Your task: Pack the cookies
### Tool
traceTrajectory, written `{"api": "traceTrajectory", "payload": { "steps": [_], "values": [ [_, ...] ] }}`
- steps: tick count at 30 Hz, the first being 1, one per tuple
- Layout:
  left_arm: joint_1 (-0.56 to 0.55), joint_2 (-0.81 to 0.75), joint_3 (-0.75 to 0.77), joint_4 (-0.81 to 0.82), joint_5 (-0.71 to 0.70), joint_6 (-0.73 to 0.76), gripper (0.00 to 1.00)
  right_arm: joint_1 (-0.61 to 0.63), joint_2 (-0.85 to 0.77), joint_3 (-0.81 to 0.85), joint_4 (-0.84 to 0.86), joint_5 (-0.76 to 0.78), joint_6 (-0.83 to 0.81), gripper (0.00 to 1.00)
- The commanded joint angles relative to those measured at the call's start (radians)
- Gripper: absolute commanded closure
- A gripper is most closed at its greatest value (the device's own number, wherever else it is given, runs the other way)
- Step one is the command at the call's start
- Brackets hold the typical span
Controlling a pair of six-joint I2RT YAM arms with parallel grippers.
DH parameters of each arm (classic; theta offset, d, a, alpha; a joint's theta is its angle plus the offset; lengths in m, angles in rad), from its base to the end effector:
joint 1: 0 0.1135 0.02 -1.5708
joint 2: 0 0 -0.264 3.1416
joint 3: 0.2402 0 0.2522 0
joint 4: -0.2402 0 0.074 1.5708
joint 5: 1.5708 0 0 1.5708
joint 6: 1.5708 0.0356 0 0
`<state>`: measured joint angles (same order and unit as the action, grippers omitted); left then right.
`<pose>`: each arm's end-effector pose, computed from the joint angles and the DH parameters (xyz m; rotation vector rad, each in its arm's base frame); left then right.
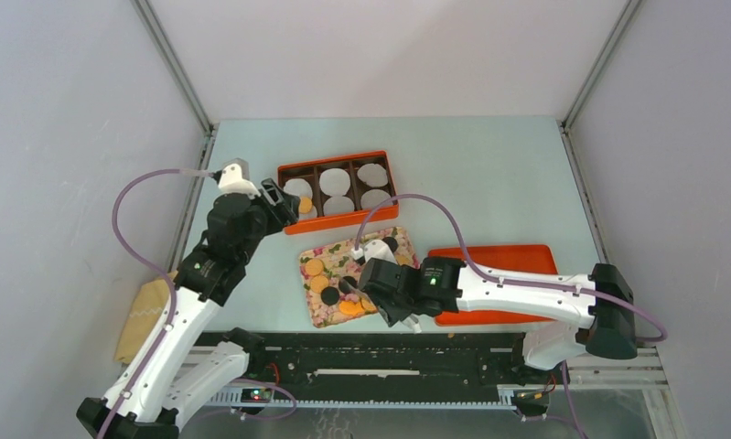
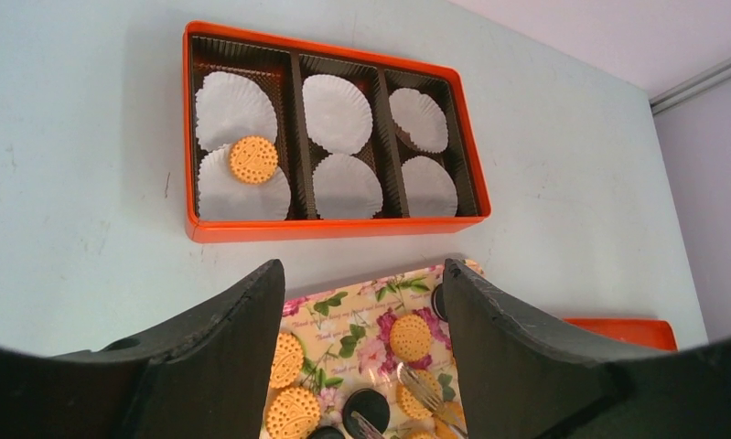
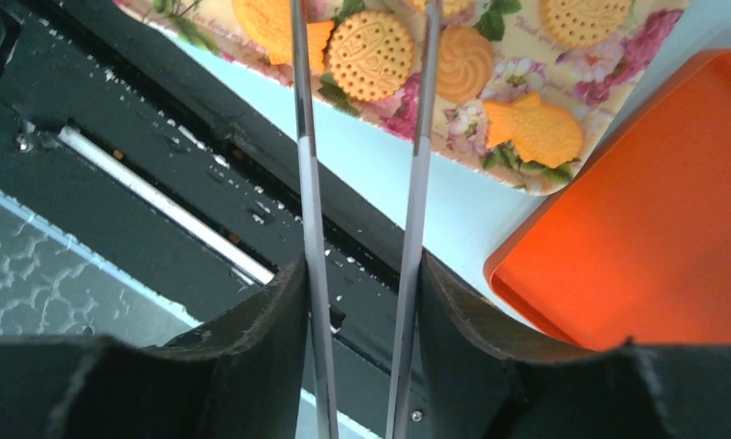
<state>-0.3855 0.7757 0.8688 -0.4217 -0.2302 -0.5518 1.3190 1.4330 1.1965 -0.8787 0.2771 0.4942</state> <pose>0.1631 -0.0574 0.3458 -0.3154 1.8862 -0.4194 0.0801 0.2722 0.2787 -0.9782 2.4486 0.2545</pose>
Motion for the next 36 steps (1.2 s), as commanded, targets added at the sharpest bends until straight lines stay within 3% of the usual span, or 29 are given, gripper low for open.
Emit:
{"api": "traceTrajectory", "payload": {
  "steps": [1, 8, 18, 23, 28, 36],
  "values": [
    [0.004, -0.027, -0.024, 0.016, 0.023, -0.021, 0.31, 0.025, -0.064, 0.003, -0.006, -0.002, 0.062, 0.48],
    [0.004, -0.045, -0.025, 0.010, 0.024, -0.020, 0.31, 0.030, -0.078, 0.003, -0.012, -0.025, 0.064, 0.48],
    [0.004, -0.077, -0.064, 0.008, 0.035, -0.027, 0.31, 0.040, 0.025, 0.004, 0.025, -0.028, 0.040, 0.49],
    [0.004, -0.077, -0.078, 0.013, 0.038, -0.029, 0.31, 0.040, 0.025, 0.018, 0.018, 0.031, 0.046, 0.56],
    [0.004, -0.073, -0.076, 0.022, 0.041, -0.033, 0.31, 0.026, 0.014, 0.079, -0.004, 0.076, 0.014, 0.76],
    [0.003, -0.029, 0.011, 0.019, -0.018, -0.027, 0.31, -0.107, -0.001, 0.249, 0.047, 0.117, -0.124, 0.79]
  ]
}}
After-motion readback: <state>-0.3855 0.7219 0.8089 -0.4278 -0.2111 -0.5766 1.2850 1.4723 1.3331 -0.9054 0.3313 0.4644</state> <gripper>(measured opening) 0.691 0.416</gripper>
